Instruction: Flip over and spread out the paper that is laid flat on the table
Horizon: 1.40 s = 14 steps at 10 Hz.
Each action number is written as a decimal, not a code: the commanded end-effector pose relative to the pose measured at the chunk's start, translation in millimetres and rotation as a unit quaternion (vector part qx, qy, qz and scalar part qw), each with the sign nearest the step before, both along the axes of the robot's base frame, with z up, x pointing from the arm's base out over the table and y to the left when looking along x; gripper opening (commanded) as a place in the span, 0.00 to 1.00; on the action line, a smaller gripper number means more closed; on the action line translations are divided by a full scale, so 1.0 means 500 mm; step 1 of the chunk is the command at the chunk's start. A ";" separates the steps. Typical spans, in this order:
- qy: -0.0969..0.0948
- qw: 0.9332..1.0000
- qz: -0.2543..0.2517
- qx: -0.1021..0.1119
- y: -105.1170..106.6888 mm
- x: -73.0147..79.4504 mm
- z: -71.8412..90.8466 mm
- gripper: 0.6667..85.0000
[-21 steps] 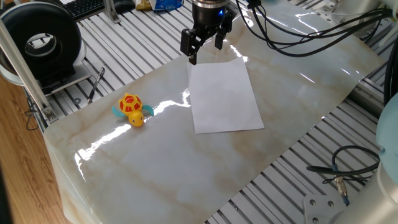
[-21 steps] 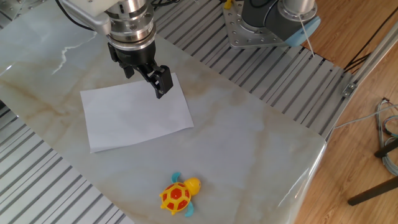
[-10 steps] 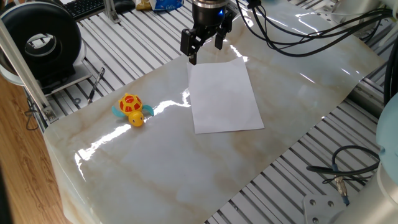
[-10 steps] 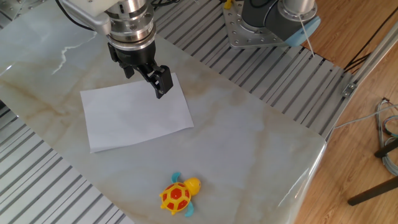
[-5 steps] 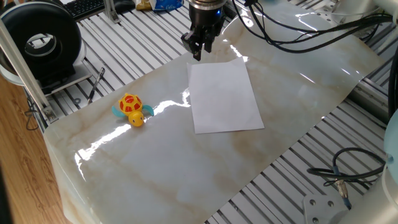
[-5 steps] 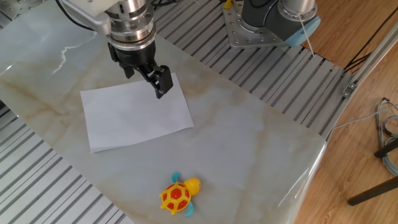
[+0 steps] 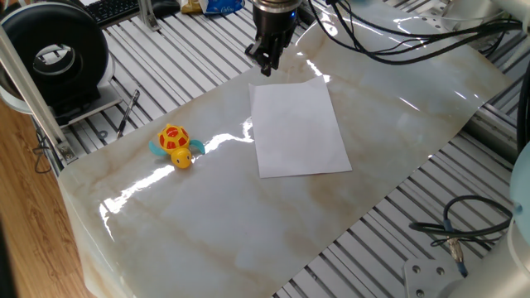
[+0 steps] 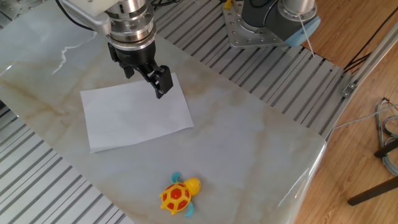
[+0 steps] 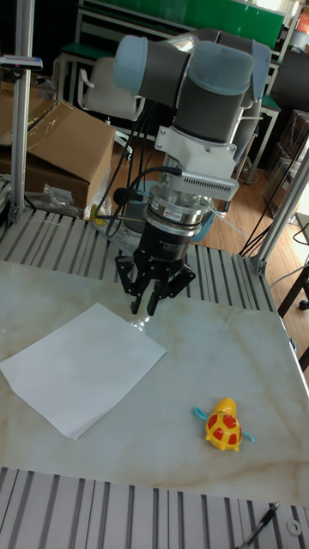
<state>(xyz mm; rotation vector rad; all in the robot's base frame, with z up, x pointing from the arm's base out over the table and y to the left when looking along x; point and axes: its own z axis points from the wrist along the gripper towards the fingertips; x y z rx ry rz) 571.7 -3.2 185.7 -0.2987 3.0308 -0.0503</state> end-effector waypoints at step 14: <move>0.073 0.996 0.027 0.040 -0.118 -0.078 -0.081 0.64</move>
